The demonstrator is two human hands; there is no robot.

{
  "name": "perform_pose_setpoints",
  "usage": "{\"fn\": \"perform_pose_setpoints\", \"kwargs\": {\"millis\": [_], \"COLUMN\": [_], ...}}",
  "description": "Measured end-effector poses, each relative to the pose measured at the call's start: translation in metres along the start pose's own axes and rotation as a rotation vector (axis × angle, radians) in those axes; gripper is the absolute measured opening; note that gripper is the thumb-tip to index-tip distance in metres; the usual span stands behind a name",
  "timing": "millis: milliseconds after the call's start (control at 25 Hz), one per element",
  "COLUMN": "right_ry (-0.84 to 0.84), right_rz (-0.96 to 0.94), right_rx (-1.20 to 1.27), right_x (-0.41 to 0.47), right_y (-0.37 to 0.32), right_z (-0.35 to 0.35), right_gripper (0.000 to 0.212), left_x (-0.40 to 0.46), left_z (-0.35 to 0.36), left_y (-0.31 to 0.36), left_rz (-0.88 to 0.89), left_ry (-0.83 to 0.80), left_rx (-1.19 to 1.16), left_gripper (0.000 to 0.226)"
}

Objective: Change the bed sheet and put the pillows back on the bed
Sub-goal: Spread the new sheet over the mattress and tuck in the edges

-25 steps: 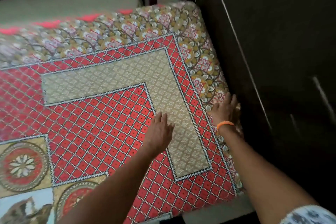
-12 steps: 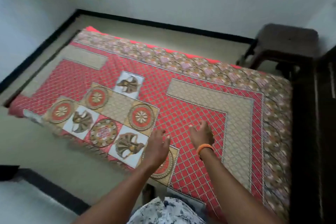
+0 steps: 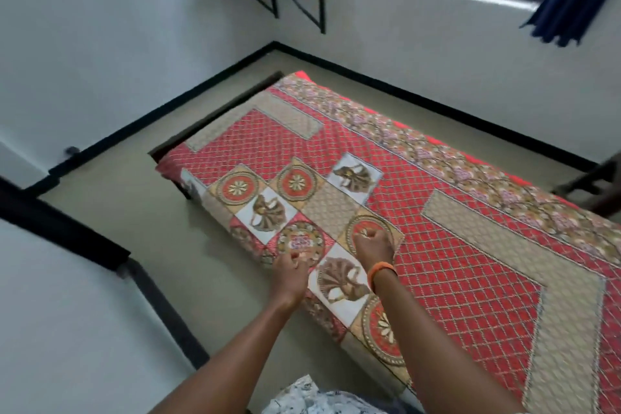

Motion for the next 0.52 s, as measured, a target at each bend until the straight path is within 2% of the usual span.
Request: {"fn": "perform_pose_setpoints", "kwargs": {"millis": [280,520], "right_ry": [-0.028,-0.004], "right_rz": [-0.109,-0.168], "right_rx": [-0.061,-0.030], "right_x": [-0.016,0.061], "right_y": [-0.104,-0.239], "right_z": [0.117,0.220], "right_gripper": [0.038,0.040], "left_x": [0.097,0.233], "left_z": [-0.116,-0.196], "left_y": [-0.022,-0.001], "left_rz": [0.042,0.074], "left_ry": [0.107,0.184], "left_rx": [0.014,-0.004], "left_gripper": [0.032,0.035]}}
Point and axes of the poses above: each hand's wrist, its own x-axis towards the middle knuckle, its own z-axis out of the palm, y = z × x, the point moved 1 cm from there along x, towards the middle knuckle, and after that the axes turned 5 degrees about -x, right-handed, at the moved point
